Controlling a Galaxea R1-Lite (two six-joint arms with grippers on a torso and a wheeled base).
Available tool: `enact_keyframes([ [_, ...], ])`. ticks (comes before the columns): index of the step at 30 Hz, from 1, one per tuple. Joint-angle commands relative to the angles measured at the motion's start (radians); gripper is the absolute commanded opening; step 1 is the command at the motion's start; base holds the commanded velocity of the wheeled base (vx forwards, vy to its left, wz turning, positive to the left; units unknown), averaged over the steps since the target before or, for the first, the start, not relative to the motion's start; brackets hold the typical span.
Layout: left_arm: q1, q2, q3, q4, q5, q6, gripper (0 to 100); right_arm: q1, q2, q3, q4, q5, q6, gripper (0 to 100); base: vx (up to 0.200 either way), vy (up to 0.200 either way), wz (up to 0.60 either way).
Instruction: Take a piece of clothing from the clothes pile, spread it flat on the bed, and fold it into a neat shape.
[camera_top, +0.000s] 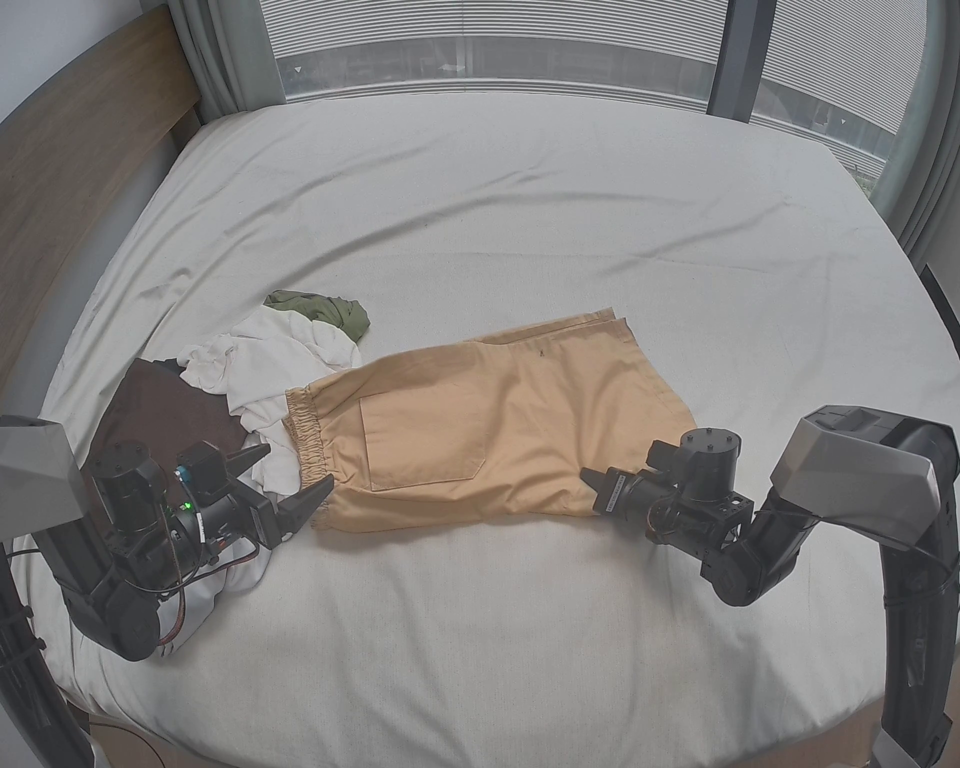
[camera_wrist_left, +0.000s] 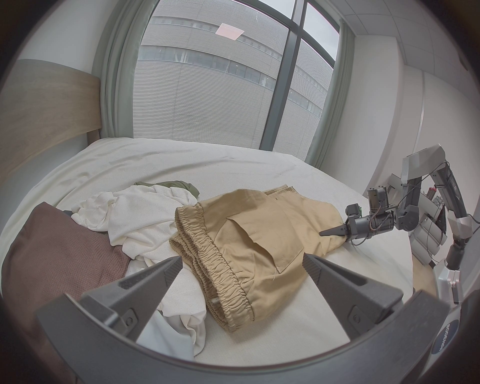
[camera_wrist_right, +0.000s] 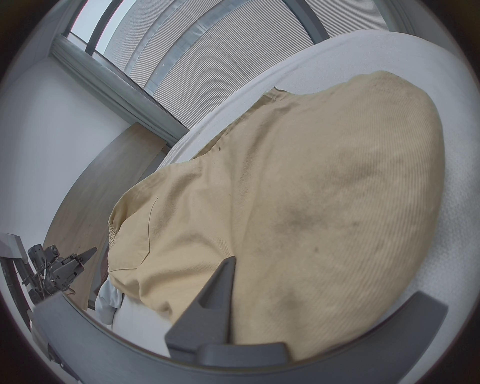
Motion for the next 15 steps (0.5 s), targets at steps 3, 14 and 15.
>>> enact_keyframes([
  [3,0.0,0.004,-0.003,-0.001,0.0,-0.002,100,-0.001,0.0,-0.002,-0.016,0.001,-0.012,0,0.0,0.0,0.0],
  [14,-0.001,0.01,-0.006,-0.001,0.0,-0.004,100,0.017,0.015,-0.046,-0.025,0.004,-0.012,100,0.0,0.0,0.0],
  [15,-0.001,0.01,-0.006,-0.001,0.0,-0.004,100,0.025,0.016,-0.063,-0.021,0.002,-0.01,100,0.0,0.0,0.0],
])
